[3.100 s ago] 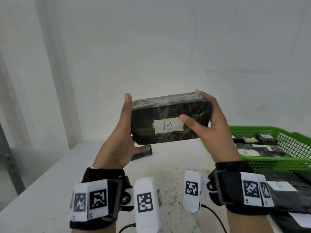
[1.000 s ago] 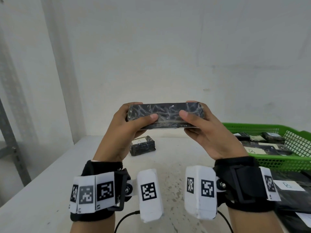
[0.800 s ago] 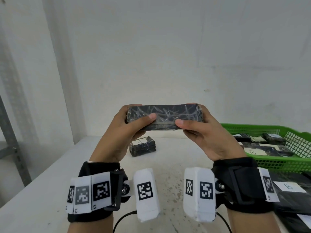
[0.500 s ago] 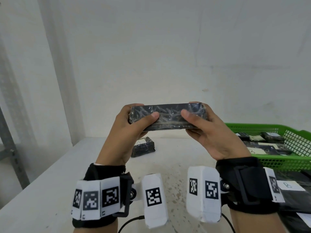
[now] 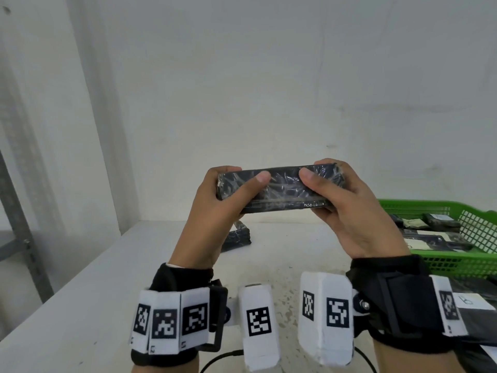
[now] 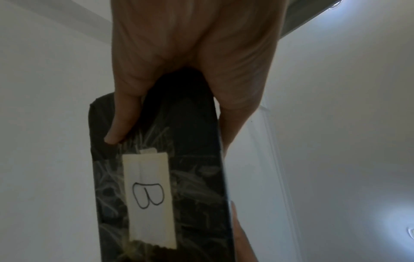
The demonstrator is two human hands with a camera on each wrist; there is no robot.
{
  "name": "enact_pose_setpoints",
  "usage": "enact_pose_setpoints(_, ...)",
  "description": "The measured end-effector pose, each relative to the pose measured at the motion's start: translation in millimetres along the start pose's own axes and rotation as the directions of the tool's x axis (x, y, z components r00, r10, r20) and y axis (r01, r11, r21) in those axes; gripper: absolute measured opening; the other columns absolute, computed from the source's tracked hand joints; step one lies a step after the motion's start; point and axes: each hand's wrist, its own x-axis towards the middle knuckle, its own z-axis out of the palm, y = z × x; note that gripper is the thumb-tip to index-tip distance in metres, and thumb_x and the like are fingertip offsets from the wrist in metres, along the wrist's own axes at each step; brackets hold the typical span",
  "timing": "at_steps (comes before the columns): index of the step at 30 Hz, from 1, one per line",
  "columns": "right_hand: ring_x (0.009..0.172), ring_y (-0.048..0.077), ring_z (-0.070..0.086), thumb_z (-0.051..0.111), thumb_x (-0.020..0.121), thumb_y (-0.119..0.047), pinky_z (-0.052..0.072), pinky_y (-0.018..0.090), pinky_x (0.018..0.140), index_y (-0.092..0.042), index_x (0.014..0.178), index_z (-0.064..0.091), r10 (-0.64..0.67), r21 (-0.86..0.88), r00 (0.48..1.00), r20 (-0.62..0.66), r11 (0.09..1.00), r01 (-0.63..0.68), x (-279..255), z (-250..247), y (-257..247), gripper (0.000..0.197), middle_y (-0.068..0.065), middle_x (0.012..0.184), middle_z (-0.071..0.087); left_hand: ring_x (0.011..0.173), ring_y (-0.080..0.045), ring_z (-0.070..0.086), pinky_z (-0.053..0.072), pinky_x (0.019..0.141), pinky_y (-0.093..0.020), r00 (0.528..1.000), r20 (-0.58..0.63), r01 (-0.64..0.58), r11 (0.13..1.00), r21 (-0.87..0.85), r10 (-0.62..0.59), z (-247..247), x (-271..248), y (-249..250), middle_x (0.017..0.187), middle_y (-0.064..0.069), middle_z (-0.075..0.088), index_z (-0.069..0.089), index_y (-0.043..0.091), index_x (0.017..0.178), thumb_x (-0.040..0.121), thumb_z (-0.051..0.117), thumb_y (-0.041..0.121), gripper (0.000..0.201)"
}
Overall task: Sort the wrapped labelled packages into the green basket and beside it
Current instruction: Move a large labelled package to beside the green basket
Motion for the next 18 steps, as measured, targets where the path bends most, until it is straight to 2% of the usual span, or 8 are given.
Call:
enact_pose_setpoints(3, 0.082, 0.009, 0.067, 0.078, 0.054, -0.039, 0.051, 0.028, 0.089, -0.023, 0.102, 0.060, 0.012, -0.041, 1.000, 0.012, 0.999, -0.011, -0.3, 0.0, 0.9, 0.053, -0.008, 0.086, 0.070, 0.088, -0.015, 0.073, 0.058, 0.089, -0.041, 0.999, -0.024, -0.022, 1.000, 0.016, 0.023, -4.2, 2.7, -4.1, 0.087, 0.007, 0.072, 0.060, 0.017, 0.110, 0.057, 0.087, 0.039, 0.064)
enact_pose_setpoints(5, 0.089, 0.011, 0.067, 0.074, 0.054, -0.050, 0.051, 0.030, 0.090, -0.025, 0.101, 0.058, 0.056, -0.075, 0.997, 0.049, 0.996, -0.052, -0.3, 0.5, 2.2, 0.055, -0.008, 0.092, 0.070, 0.093, -0.020, 0.072, 0.056, 0.092, -0.043, 0.999, -0.035, -0.024, 0.999, 0.023, 0.025, -8.8, 5.2, -7.0, 0.101, -0.003, 0.072, 0.061, 0.020, 0.107, 0.054, 0.095, 0.037, 0.066)
enact_pose_setpoints(6, 0.090, 0.011, 0.067, 0.071, 0.057, -0.053, 0.053, 0.031, 0.089, -0.024, 0.102, 0.057, 0.076, -0.084, 0.995, 0.061, 0.994, -0.071, 0.3, 0.2, 3.4, 0.055, -0.008, 0.093, 0.070, 0.096, -0.022, 0.072, 0.056, 0.093, -0.044, 0.999, -0.035, -0.031, 0.999, 0.035, 0.032, -11.0, 6.2, -8.2, 0.107, -0.007, 0.071, 0.062, 0.023, 0.107, 0.051, 0.092, 0.040, 0.066)
enact_pose_setpoints(8, 0.084, 0.009, 0.069, 0.069, 0.065, -0.048, 0.058, 0.031, 0.082, -0.022, 0.103, 0.056, 0.091, -0.086, 0.994, 0.062, 0.993, -0.086, 1.6, -1.5, 4.3, 0.049, -0.008, 0.090, 0.070, 0.098, -0.025, 0.071, 0.056, 0.091, -0.044, 0.997, -0.026, -0.069, 0.995, 0.067, 0.071, -14.2, 6.3, -8.2, 0.109, -0.009, 0.070, 0.063, 0.024, 0.107, 0.049, 0.086, 0.046, 0.066)
enact_pose_setpoints(11, 0.078, 0.007, 0.070, 0.068, 0.067, -0.041, 0.061, 0.029, 0.074, -0.021, 0.109, 0.056, 0.110, -0.107, 0.989, 0.100, 0.989, -0.099, 1.6, -3.3, 2.7, 0.048, -0.009, 0.086, 0.069, 0.096, -0.022, 0.071, 0.059, 0.082, -0.035, 0.991, -0.025, -0.130, 0.989, 0.066, 0.132, -17.2, 5.0, -7.1, 0.103, -0.001, 0.071, 0.063, 0.022, 0.108, 0.049, 0.085, 0.043, 0.067)
enact_pose_setpoints(14, 0.092, 0.011, 0.071, 0.067, 0.065, -0.047, 0.060, 0.034, 0.081, -0.028, 0.126, 0.053, 0.126, -0.075, 0.983, 0.134, 0.990, -0.117, 0.0, -2.7, 1.3, 0.065, -0.004, 0.108, 0.067, 0.088, -0.015, 0.070, 0.056, 0.072, -0.025, 0.985, -0.020, -0.173, 0.985, 0.009, 0.173, -20.4, 4.2, -2.3, 0.093, 0.010, 0.070, 0.064, 0.022, 0.108, 0.055, 0.082, 0.042, 0.059)
enact_pose_setpoints(16, 0.110, 0.018, 0.067, 0.067, 0.066, -0.058, 0.057, 0.041, 0.091, -0.029, 0.136, 0.050, 0.158, -0.056, 0.979, 0.127, 0.987, -0.152, 0.8, -0.6, 2.5, 0.078, 0.000, 0.124, 0.066, 0.087, -0.014, 0.067, 0.055, 0.073, -0.030, 0.983, -0.032, -0.180, 0.983, -0.019, 0.180, -20.9, 3.5, 1.0, 0.093, 0.008, 0.068, 0.065, 0.025, 0.105, 0.064, 0.075, 0.047, 0.048)
enact_pose_setpoints(18, 0.117, 0.023, 0.064, 0.068, 0.070, -0.055, 0.054, 0.042, 0.096, -0.021, 0.136, 0.053, 0.170, -0.028, 0.979, 0.109, 0.985, -0.168, 1.4, 1.3, 3.6, 0.075, 0.006, 0.127, 0.066, 0.095, -0.016, 0.065, 0.053, 0.081, -0.037, 0.981, -0.057, -0.188, 0.982, -0.014, 0.187, -19.9, 2.7, 0.6, 0.107, 0.001, 0.067, 0.065, 0.029, 0.106, 0.070, 0.068, 0.053, 0.043)
